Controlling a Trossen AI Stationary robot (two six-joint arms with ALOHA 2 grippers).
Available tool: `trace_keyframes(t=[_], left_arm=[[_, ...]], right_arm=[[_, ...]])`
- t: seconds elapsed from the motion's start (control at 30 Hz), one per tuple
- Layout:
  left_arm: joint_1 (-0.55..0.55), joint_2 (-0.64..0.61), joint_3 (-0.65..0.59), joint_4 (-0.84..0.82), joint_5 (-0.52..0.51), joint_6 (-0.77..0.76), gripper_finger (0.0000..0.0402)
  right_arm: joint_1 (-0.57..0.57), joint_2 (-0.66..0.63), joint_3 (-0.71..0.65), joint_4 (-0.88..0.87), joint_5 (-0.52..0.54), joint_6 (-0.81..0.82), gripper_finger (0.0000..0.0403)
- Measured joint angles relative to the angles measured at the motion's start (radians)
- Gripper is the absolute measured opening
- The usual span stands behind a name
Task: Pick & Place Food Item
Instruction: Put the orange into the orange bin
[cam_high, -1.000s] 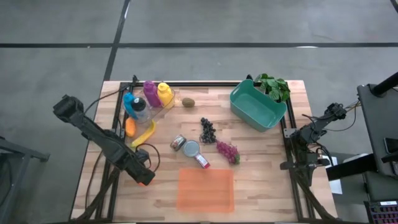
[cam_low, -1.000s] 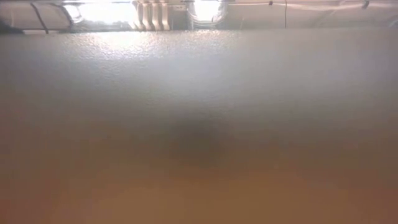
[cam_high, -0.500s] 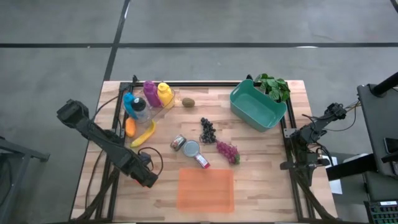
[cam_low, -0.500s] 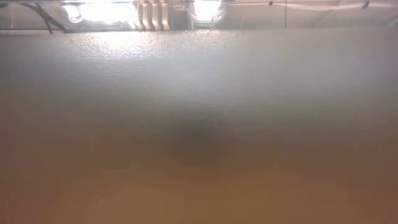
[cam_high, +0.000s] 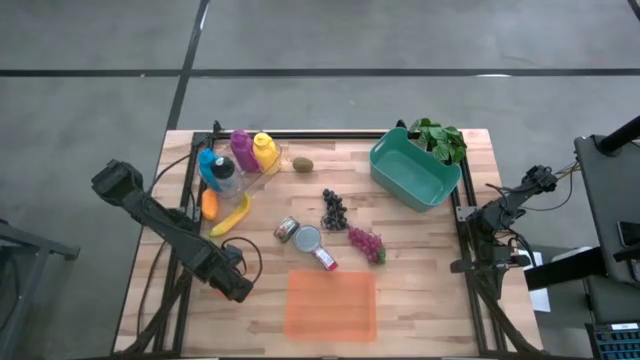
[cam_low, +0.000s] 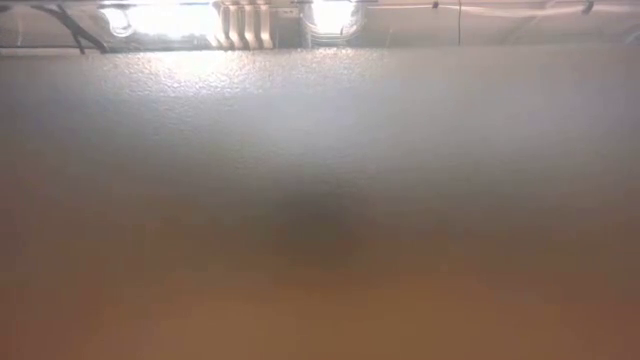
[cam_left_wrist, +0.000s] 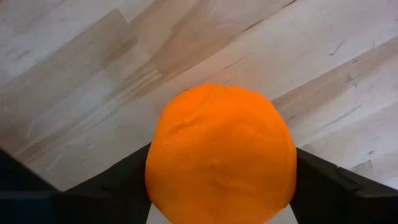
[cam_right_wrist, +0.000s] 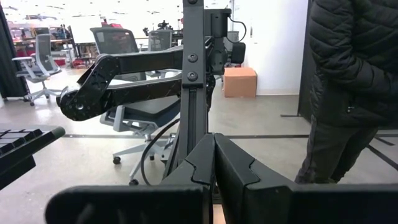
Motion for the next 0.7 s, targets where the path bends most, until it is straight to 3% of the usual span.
trace_keyframes(t=[0.47,0.7], left_arm=[[-0.001,-0.021,0.06,-0.044,0.003,0.029,0.0288],[-0.006,-0.079,0.173,-0.105,-0.165,0.108,0.0288]], right_arm=[[0.0,0.0,0.0,0.0,0.0,0.0,0.0008],[0.0,0.0,0.0,0.0,0.0,0.0,0.0008]])
